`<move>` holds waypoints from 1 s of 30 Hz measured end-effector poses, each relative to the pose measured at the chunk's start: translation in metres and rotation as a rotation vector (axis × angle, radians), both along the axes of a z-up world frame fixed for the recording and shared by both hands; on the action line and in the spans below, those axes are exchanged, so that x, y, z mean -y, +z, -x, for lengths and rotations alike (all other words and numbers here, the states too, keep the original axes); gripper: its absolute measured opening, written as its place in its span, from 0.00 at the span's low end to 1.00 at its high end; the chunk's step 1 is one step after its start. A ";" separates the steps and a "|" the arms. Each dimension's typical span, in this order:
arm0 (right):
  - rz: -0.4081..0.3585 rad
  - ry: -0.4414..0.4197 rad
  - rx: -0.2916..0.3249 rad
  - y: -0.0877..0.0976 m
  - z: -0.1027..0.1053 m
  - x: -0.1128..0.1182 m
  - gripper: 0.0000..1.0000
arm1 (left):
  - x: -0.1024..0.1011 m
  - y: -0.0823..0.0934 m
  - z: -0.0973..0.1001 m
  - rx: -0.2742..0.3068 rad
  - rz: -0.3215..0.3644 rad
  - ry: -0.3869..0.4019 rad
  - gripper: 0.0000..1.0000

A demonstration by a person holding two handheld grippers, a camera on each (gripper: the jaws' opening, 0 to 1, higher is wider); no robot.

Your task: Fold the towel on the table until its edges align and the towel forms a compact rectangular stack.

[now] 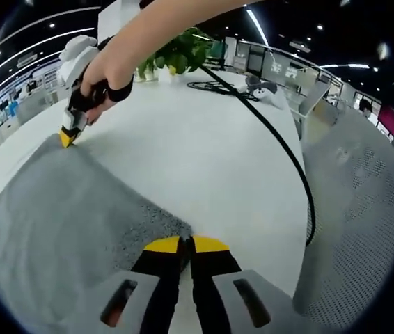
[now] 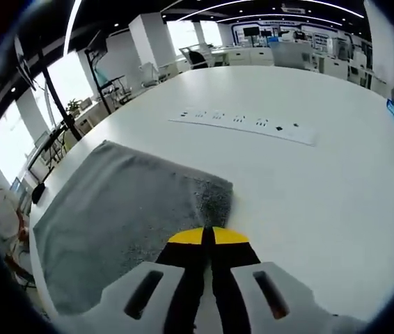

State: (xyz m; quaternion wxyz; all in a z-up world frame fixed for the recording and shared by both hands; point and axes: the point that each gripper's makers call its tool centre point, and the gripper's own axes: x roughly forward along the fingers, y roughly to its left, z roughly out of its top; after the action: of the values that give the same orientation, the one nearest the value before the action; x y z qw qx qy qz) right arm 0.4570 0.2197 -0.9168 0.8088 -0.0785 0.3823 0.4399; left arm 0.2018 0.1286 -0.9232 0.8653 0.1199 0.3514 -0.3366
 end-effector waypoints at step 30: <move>0.011 -0.121 0.034 0.008 -0.025 0.115 0.01 | 0.115 0.004 -0.018 0.073 0.007 -0.269 0.04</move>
State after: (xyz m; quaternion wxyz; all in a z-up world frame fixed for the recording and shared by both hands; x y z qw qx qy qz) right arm 0.4825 0.1045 -0.9092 0.8397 -0.0672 0.3751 0.3868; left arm 0.2197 0.0135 -0.9189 0.8251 0.1750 0.2990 -0.4463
